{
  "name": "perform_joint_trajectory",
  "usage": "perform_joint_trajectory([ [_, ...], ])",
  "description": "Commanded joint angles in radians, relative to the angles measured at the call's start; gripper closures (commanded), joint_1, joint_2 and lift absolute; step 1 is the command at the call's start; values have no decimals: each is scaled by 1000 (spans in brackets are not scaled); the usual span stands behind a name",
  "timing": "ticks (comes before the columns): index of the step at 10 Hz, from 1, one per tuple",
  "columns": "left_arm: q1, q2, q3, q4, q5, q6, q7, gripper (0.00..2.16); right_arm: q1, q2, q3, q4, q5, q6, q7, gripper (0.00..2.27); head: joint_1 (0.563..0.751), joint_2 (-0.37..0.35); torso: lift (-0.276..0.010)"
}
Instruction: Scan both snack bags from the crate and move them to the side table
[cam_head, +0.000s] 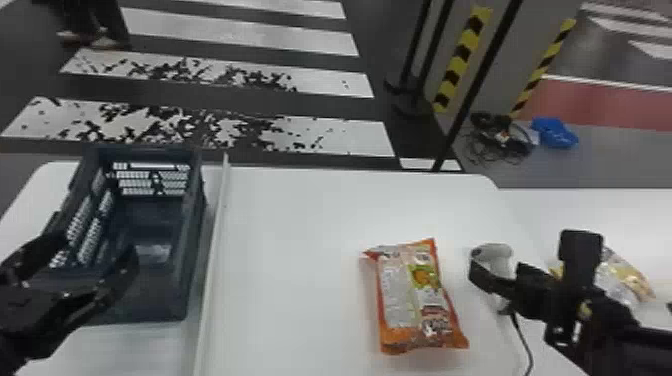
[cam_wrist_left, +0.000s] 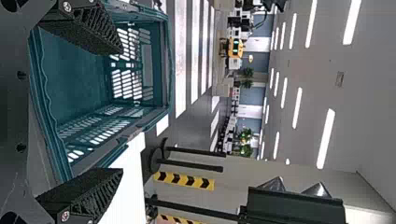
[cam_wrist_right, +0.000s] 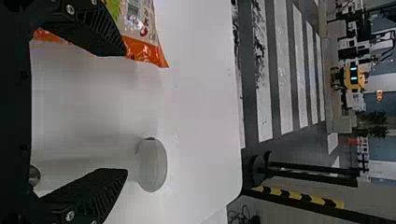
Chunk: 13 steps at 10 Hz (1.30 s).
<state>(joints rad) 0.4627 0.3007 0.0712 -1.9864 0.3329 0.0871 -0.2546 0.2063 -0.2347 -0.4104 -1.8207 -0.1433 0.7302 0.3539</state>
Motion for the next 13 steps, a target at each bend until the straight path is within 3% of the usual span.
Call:
perform_joint_trajectory([
  [1, 1, -2, 1, 5, -2, 1, 0, 100, -64, -49, 8, 121, 7, -13, 0, 107, 695, -229, -99],
  [3, 1, -6, -1, 12, -8, 4, 0, 100, -134, -101, 28, 253, 8, -13, 7, 107, 695, -265, -99],
  [5, -6, -9, -1, 21, -9, 4, 0, 100, -162, -123, 30, 334, 7, -28, 19, 113, 695, -285, -99],
  [7, -15, -11, -8, 32, -11, 4, 0, 100, -192, -149, 31, 403, 8, -28, 34, 302, 695, -303, -99],
  [10, -22, -9, -11, 40, -11, 4, 0, 100, -219, -167, 31, 457, 8, -22, 88, 1021, 695, -321, -99],
  [11, -24, -8, -11, 40, -11, 4, 0, 100, -220, -169, 33, 460, 8, -16, 88, 1676, 695, -320, -99],
  [12, -24, -6, -11, 40, -9, 4, 0, 100, -219, -163, 33, 457, 5, -19, 86, 2030, 695, -320, -99],
  [13, -24, -3, -11, 40, -9, 4, 0, 100, -208, -163, 35, 442, 10, -25, 85, 2243, 695, -319, -99],
])
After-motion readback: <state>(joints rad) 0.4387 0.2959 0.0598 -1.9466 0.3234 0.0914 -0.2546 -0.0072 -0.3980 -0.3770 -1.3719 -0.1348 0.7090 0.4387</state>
